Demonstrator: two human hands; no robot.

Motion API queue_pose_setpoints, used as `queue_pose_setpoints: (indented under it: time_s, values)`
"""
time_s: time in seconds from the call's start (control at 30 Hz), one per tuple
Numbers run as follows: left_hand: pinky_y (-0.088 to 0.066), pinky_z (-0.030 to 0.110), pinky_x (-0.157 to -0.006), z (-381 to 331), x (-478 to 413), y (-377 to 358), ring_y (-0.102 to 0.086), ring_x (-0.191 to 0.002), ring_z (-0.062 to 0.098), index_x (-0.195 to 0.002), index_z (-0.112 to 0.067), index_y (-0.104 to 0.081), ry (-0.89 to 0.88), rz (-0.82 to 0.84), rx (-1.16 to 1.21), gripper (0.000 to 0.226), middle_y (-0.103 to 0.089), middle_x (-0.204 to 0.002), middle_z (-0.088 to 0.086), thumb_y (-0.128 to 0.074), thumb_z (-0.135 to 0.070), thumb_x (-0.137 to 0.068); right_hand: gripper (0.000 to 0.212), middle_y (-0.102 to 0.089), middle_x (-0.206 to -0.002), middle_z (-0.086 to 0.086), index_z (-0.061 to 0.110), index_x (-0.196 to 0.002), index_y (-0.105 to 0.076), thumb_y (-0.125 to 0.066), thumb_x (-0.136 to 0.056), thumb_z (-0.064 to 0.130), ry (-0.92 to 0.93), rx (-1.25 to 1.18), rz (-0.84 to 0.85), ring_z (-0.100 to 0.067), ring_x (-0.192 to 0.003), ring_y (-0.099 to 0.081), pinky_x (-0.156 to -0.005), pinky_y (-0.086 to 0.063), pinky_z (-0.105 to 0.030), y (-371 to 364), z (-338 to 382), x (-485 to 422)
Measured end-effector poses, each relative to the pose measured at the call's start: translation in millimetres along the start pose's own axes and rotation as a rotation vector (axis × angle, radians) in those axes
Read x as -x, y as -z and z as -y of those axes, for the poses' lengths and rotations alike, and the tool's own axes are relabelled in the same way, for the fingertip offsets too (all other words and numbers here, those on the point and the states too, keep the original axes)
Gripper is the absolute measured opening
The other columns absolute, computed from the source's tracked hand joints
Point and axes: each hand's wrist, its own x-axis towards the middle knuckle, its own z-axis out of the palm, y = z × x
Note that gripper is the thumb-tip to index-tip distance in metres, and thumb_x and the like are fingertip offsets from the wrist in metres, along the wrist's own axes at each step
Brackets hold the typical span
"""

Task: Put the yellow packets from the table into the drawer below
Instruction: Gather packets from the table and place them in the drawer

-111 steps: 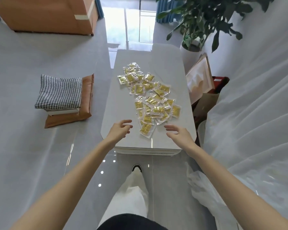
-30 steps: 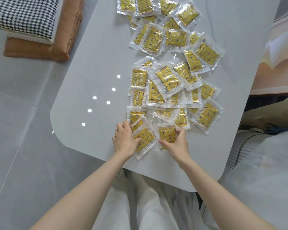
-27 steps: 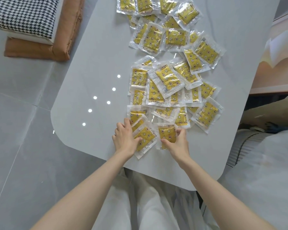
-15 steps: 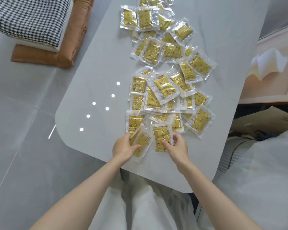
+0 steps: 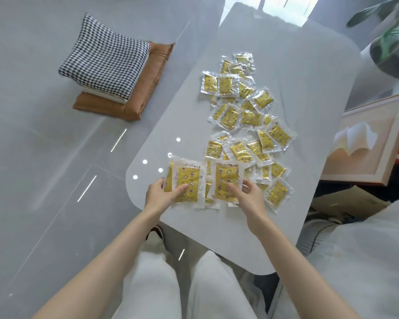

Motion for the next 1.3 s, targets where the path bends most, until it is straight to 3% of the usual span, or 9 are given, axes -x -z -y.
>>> queue_pose_setpoints:
  time_s: [0.1,0.2,0.3,0.43,0.6,0.83,1.1,1.2,1.3]
  values:
    - [-0.052,0.028,-0.085,-13,13,35,-0.065,-0.097,0.015,-0.105,-0.020,-0.061,-0.033,-0.019,0.051,0.040,-0.070,-0.103,-0.002,-0.078,-0.039,-0.074,0.021,-0.064,-0.097,0.008,0.019,-0.108,-0.056,-0.066,-0.089,0.022,0.040,-0.006,0.058,-0.006,-0.091,-0.061,-0.067,-0.042,-0.017,-19,30,24]
    - [-0.050,0.022,-0.076,-22,26,71,-0.067,-0.092,0.010,-0.104,-0.020,-0.063,-0.064,-0.029,0.100,0.037,-0.071,-0.098,-0.006,-0.077,-0.037,-0.075,0.015,-0.065,-0.089,0.014,0.024,-0.101,-0.056,-0.066,-0.090,0.021,0.077,0.012,0.116,0.003,-0.083,-0.061,-0.065,-0.041,-0.017,-43,55,48]
    - [-0.049,0.013,-0.063,-22,34,114,-0.068,-0.083,0.003,-0.107,-0.016,-0.064,-0.073,-0.022,0.144,0.038,-0.071,-0.093,-0.009,-0.077,-0.034,-0.075,0.021,-0.072,-0.093,0.010,0.019,-0.110,-0.061,-0.066,-0.089,0.022,0.114,0.056,0.158,0.000,-0.086,-0.066,-0.071,-0.046,-0.019,-77,72,70]
    - [-0.050,0.015,-0.061,-14,41,190,-0.068,-0.082,0.006,-0.107,-0.013,-0.064,-0.089,-0.043,0.165,0.039,-0.071,-0.092,-0.006,-0.078,-0.031,-0.075,0.015,-0.071,-0.079,0.019,0.020,-0.105,-0.062,-0.064,-0.091,0.018,0.149,0.047,0.186,0.004,-0.079,-0.067,-0.077,-0.048,-0.019,-144,89,101]
    - [-0.053,0.022,-0.070,-6,43,291,-0.069,-0.086,0.013,-0.107,-0.010,-0.064,-0.112,-0.067,0.183,0.042,-0.072,-0.097,0.001,-0.079,-0.030,-0.074,0.012,-0.074,-0.091,0.005,0.019,-0.103,-0.061,-0.061,-0.092,0.017,0.191,0.054,0.219,-0.007,-0.081,-0.070,-0.075,-0.050,-0.020,-235,108,135]
    - [-0.053,0.026,-0.070,-20,37,403,-0.069,-0.085,0.014,-0.103,-0.011,-0.063,-0.142,-0.123,0.257,0.043,-0.072,-0.096,0.001,-0.080,-0.034,-0.071,0.018,-0.072,-0.098,-0.003,0.014,-0.110,-0.058,-0.061,-0.093,0.017,0.228,0.028,0.262,-0.011,-0.082,-0.070,-0.064,-0.052,-0.014,-341,155,164]
    - [-0.057,0.038,-0.081,-67,-7,464,-0.070,-0.089,0.019,-0.095,-0.018,-0.062,-0.198,-0.098,0.293,0.036,-0.073,-0.095,0.001,-0.081,-0.036,-0.070,0.015,-0.074,-0.094,-0.003,0.014,-0.105,-0.060,-0.063,-0.091,0.017,0.221,-0.041,0.305,-0.020,-0.088,-0.072,-0.087,-0.057,-0.036,-407,217,146]
    - [-0.056,0.041,-0.086,-92,-32,479,-0.069,-0.092,0.020,-0.094,-0.019,-0.062,-0.211,-0.050,0.296,0.035,-0.072,-0.098,0.003,-0.081,-0.034,-0.069,0.015,-0.074,-0.095,-0.001,0.016,-0.106,-0.059,-0.063,-0.091,0.019,0.251,-0.029,0.280,-0.016,-0.085,-0.072,-0.079,-0.059,-0.030,-428,240,127]
    - [-0.055,0.042,-0.088,-119,-61,492,-0.070,-0.094,0.020,-0.107,-0.015,-0.064,-0.234,0.004,0.284,0.057,-0.073,-0.102,0.002,-0.082,-0.041,-0.060,0.012,-0.073,-0.095,0.001,0.021,-0.102,-0.058,-0.063,-0.091,0.022,0.324,0.039,0.227,-0.012,-0.082,-0.071,-0.067,-0.057,-0.021,-451,261,103]
